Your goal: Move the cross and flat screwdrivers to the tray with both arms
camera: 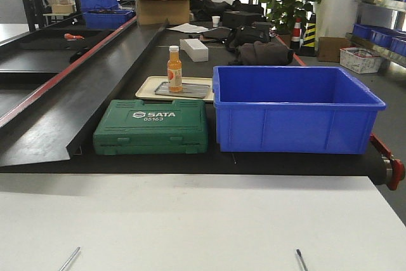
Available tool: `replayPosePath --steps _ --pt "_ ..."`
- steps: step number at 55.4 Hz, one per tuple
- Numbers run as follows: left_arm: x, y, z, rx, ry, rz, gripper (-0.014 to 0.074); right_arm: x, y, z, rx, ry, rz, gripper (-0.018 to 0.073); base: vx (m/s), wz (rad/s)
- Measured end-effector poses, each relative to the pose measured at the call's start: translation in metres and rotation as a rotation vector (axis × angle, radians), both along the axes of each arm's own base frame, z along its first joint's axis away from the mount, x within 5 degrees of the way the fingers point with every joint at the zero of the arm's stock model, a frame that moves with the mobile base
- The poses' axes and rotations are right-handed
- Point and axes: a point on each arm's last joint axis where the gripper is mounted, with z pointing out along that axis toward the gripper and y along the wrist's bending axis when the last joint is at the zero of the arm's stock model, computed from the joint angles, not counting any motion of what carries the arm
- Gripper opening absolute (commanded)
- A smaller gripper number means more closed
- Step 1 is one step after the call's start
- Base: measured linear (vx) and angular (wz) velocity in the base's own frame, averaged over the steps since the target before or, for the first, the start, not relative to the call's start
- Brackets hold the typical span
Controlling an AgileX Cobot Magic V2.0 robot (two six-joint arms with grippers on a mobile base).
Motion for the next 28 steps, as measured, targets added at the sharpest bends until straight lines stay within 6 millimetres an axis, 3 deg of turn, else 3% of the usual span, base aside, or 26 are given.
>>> replayPosePath --steps 28 --pt "0.0003 0.0001 0.0028 0.000 -0.031 0.001 -0.0006 0.0000 0.0000 0.0000 0.000 0.000 0.000 -0.0008 0.00 0.00"
